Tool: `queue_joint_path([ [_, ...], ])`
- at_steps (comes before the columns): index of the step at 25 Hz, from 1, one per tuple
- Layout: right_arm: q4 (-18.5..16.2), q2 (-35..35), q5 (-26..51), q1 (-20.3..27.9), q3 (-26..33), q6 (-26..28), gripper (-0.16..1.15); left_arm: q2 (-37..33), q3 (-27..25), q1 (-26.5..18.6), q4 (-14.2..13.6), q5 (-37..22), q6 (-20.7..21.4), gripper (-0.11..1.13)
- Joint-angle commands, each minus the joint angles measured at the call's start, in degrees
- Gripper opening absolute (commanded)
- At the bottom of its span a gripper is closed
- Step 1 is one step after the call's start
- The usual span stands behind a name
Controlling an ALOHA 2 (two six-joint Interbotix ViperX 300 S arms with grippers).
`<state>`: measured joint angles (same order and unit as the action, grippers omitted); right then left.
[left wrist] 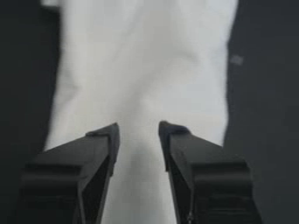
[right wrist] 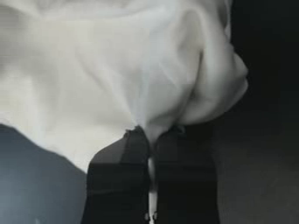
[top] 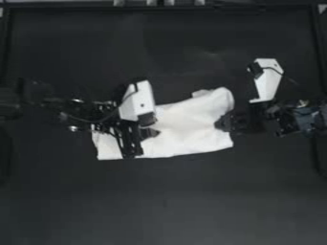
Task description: Fold shirt
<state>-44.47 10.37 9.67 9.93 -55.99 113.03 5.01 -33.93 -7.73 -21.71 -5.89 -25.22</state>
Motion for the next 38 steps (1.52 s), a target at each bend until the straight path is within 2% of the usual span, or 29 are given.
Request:
queue_joint_path([
  [1, 0.4, 1.5, 0.0, -0.6, 1.4, -0.2, 0.04, 1.4, 2.3, 0.2, -1.0, 2.3, 0.1, 0.74],
  [7, 0.8, 1.5, 0.0, -1.1, 2.3, -0.3, 0.04, 6.5, 4.2, 0.3, -3.3, 2.8, 0.0, 0.74],
  [11, 2.5, 2.0, 0.1, -1.8, 3.3, -0.4, 0.04, 9.6, 5.8, 0.0, -3.9, 2.8, 0.1, 0.74],
  [14, 3.0, 3.8, 0.9, -2.5, 4.0, -0.5, 0.05, 11.2, 6.5, -0.1, -4.1, 2.8, 0.0, 0.74],
  [18, 3.5, 8.0, 5.5, -3.3, 5.3, -1.6, 0.05, 12.8, 7.6, -0.1, -4.5, 2.8, 0.0, 0.73],
  [22, 8.5, 9.7, 9.5, -4.2, 6.9, -7.2, 0.05, 14.2, 9.3, -0.1, -4.5, 3.9, -0.1, 0.73],
  [28, 20.3, 9.8, 17.0, -4.0, 11.6, -21.4, 0.05, 17.2, 13.2, -0.2, -4.5, 4.1, 0.0, 0.73],
  [32, 27.3, 9.8, 20.0, -2.2, 12.7, -29.5, 0.05, 18.8, 15.1, 0.0, -4.5, 4.1, 0.0, 0.73],
  [34, 28.7, 9.9, 19.6, -1.4, 12.5, -31.1, 0.05, 19.2, 15.8, 0.3, -4.5, 4.1, 0.0, 0.73],
  [38, 28.6, 10.5, 19.6, -0.8, 11.9, -31.6, 0.05, 18.5, 16.3, 0.5, -4.5, 4.1, 0.0, 0.73],
])
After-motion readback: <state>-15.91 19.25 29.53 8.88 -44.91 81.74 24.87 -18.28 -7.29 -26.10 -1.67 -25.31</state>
